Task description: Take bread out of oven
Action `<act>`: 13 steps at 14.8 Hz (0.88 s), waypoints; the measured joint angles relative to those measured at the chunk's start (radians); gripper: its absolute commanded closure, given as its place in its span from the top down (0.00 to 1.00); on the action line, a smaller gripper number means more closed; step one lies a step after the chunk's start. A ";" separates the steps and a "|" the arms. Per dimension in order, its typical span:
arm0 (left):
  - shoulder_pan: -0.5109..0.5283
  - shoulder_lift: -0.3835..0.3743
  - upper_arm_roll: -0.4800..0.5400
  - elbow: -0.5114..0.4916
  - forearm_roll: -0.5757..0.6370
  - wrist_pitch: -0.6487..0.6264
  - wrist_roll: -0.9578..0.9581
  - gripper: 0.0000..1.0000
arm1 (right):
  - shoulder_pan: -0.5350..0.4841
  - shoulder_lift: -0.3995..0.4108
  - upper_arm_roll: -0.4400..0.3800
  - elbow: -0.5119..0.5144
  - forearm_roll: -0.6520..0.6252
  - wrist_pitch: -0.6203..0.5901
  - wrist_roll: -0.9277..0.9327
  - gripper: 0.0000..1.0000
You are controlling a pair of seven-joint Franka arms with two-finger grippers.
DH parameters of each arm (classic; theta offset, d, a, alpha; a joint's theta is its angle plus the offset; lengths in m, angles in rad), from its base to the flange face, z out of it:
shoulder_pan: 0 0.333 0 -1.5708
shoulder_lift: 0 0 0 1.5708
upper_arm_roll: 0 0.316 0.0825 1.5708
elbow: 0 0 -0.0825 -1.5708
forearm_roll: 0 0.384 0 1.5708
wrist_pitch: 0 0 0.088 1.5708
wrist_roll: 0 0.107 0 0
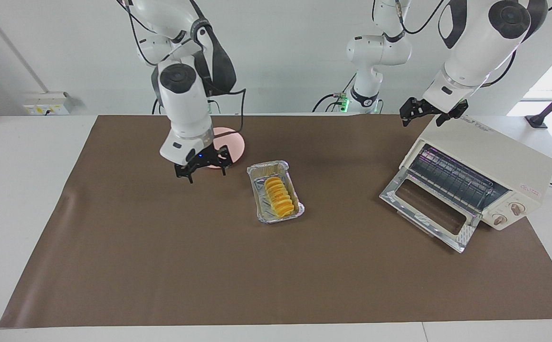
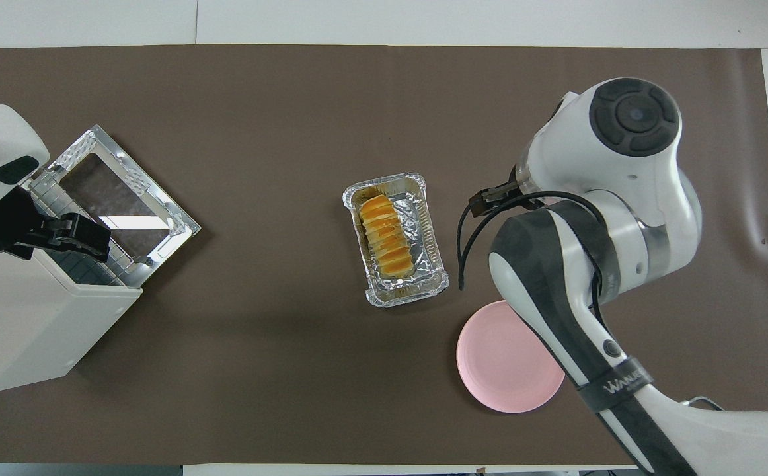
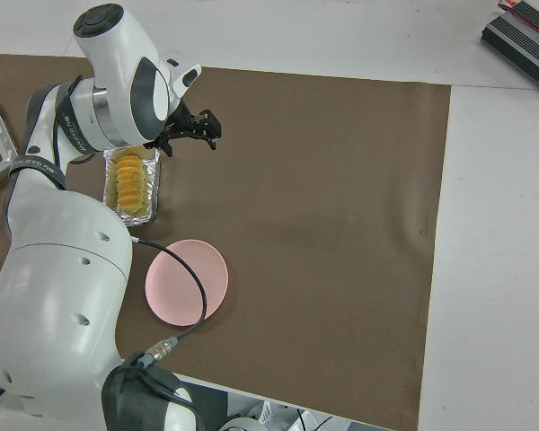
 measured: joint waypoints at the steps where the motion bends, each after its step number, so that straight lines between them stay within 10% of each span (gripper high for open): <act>1: 0.000 0.000 0.000 0.000 0.000 0.000 0.000 1.00 | 0.018 0.025 0.000 0.005 0.017 0.016 0.023 1.00; 9: 0.001 -0.021 0.002 0.005 0.001 0.000 0.000 1.00 | 0.124 0.151 -0.001 -0.014 0.037 0.141 0.220 0.82; 13: 0.001 -0.021 0.002 0.006 0.001 0.000 0.000 1.00 | 0.144 0.154 -0.001 -0.072 0.054 0.209 0.267 0.35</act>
